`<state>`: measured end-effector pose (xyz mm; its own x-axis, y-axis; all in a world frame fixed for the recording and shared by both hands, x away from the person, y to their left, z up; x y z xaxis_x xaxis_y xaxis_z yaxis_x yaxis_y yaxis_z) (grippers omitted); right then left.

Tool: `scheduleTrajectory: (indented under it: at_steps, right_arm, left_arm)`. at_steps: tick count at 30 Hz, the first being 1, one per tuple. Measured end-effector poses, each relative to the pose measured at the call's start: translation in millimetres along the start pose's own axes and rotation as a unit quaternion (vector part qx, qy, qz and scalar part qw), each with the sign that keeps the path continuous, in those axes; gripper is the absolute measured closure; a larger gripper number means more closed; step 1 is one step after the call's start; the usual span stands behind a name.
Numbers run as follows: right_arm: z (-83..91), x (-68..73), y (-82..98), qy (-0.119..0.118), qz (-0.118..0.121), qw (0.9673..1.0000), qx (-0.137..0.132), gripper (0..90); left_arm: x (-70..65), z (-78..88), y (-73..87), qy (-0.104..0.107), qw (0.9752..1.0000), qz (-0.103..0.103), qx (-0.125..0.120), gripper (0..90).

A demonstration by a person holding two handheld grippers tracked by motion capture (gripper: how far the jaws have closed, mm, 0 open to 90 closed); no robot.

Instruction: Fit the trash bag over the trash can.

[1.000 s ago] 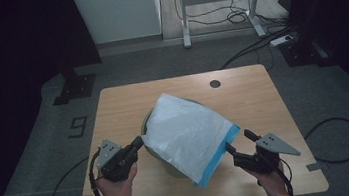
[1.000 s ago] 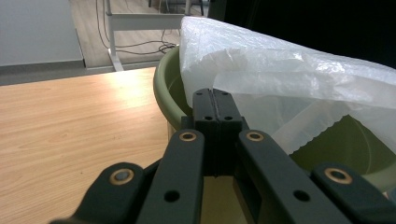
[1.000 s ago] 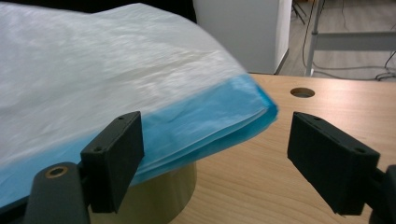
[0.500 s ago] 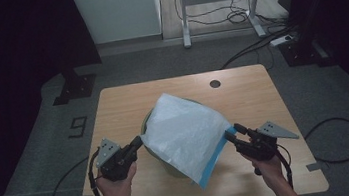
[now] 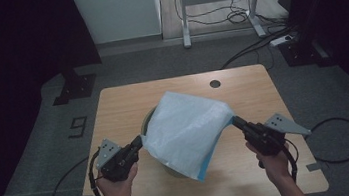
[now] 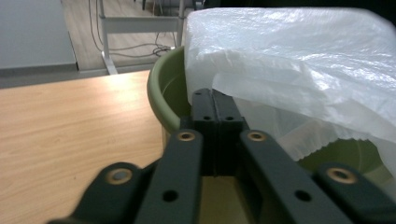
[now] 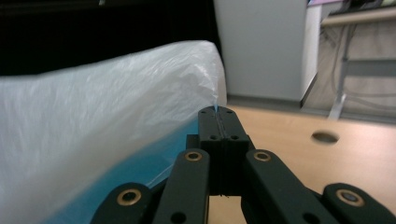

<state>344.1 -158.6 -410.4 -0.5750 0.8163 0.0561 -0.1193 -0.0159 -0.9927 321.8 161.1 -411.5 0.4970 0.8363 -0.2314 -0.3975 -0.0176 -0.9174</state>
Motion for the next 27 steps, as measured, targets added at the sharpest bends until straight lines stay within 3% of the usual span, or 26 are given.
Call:
scheduleTrajectory:
  at_steps: [3, 6, 11, 15, 22, 27]
  right_arm:
    - [3.7, -6.3, -21.1, 0.016, 0.002, 0.9998, -0.013, 89.0]
    - [6.2, -13.3, -41.3, 0.036, 0.015, 0.9990, -0.021, 89.0]
    - [9.7, -15.7, -70.7, 0.051, 0.034, 0.9975, -0.036, 89.0]
    - [4.0, -6.9, -80.6, 0.047, 0.043, 0.9975, -0.032, 89.0]
    - [-21.6, 15.2, -77.6, 0.025, 0.051, 0.9983, -0.014, 88.9]
    - [-35.1, 31.1, -68.8, 0.004, 0.058, 0.9983, 0.001, 88.9]
  left_arm:
    - [-1.8, 2.7, -0.9, -0.024, 0.9994, -0.024, -0.005, 56.1]
    - [-4.2, 8.9, -1.3, -0.006, 0.9995, -0.030, 0.003, 42.7]
    - [-2.2, 22.2, -7.6, 0.020, 0.9996, -0.018, -0.004, 37.9]
    - [-4.7, 23.5, -12.5, 0.033, 0.9994, -0.006, -0.003, 37.0]
    - [-18.8, 14.0, -11.9, 0.051, 0.9985, -0.016, 0.016, 33.1]
    - [-20.4, 14.3, -14.8, 0.060, 0.9980, -0.013, 0.017, 32.0]
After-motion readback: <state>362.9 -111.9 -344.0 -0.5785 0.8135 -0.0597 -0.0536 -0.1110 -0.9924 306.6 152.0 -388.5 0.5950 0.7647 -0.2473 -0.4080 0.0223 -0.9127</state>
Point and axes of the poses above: each handheld gripper's, and its own axes: z roughly backward along the jaws, y roughly out of its underside, x roughly to its left, the point moved 8 cm from there along -z, roughly forward along the jaws, and after that the axes turned 7 degrees about z, right-handed, at the moved point
